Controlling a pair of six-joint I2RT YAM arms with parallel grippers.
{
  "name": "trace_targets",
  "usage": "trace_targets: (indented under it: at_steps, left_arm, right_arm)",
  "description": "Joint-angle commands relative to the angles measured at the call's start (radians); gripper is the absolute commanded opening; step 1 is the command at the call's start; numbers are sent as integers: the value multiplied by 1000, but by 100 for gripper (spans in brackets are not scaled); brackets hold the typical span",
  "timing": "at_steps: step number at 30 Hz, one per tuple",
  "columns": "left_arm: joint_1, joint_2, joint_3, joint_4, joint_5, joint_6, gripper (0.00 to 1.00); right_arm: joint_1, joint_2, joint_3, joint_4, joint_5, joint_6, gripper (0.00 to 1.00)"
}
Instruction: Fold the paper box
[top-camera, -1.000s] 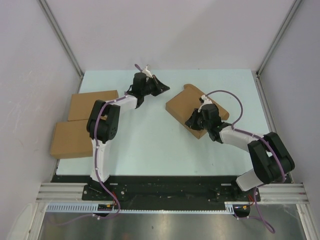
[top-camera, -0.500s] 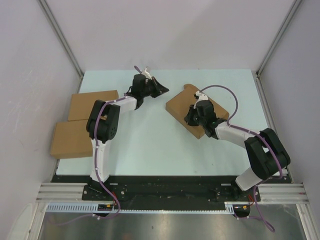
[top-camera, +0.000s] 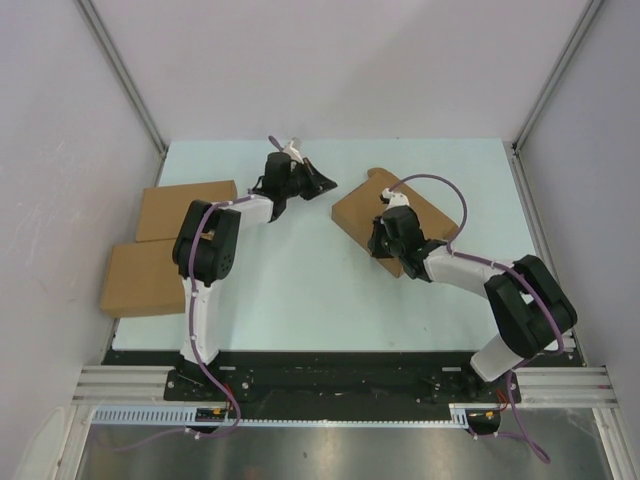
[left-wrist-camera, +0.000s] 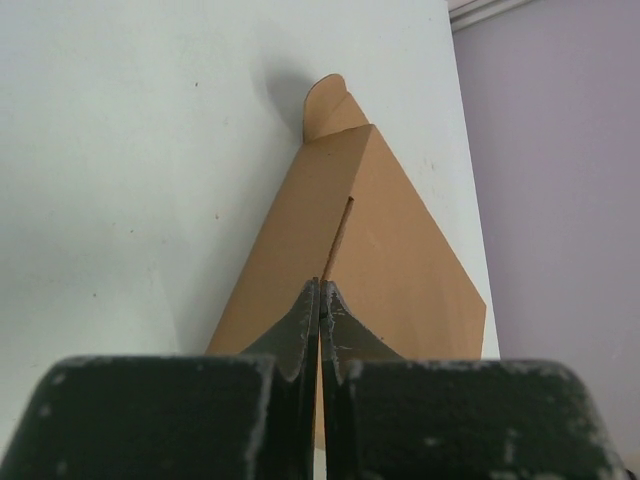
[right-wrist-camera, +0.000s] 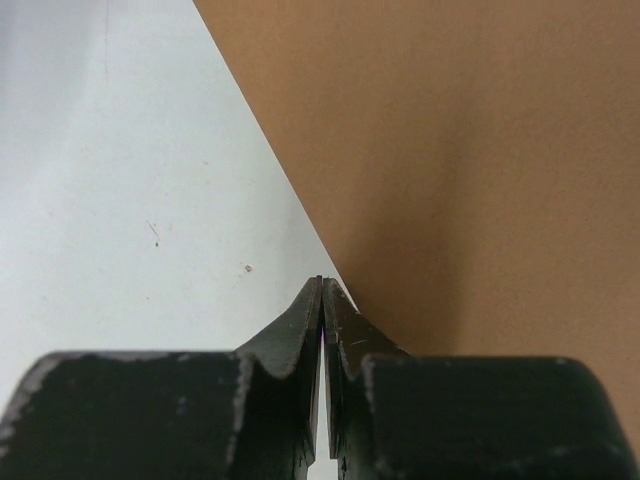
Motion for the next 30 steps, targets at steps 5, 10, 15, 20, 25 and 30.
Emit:
trace_targets:
  at_steps: [5, 10, 15, 20, 25, 30]
  left_arm:
    - [13, -55, -24, 36, 11, 21, 0]
    - [13, -52, -26, 38, 13, 20, 0]
    - [13, -52, -27, 36, 14, 23, 0]
    - [16, -49, -27, 35, 14, 21, 0]
    - [16, -54, -30, 35, 16, 23, 0]
    - [23, -58, -40, 32, 13, 23, 0]
  right_arm:
    - [-2, -73, 51, 7, 100, -61, 6]
    - [-12, -18, 72, -8, 95, -70, 5]
    - [4, 33, 72, -23, 100, -70, 4]
    - [52, 56, 72, -32, 111, -71, 4]
    - [106, 92, 72, -42, 131, -73, 4]
    - [147, 122, 57, -52, 140, -65, 3]
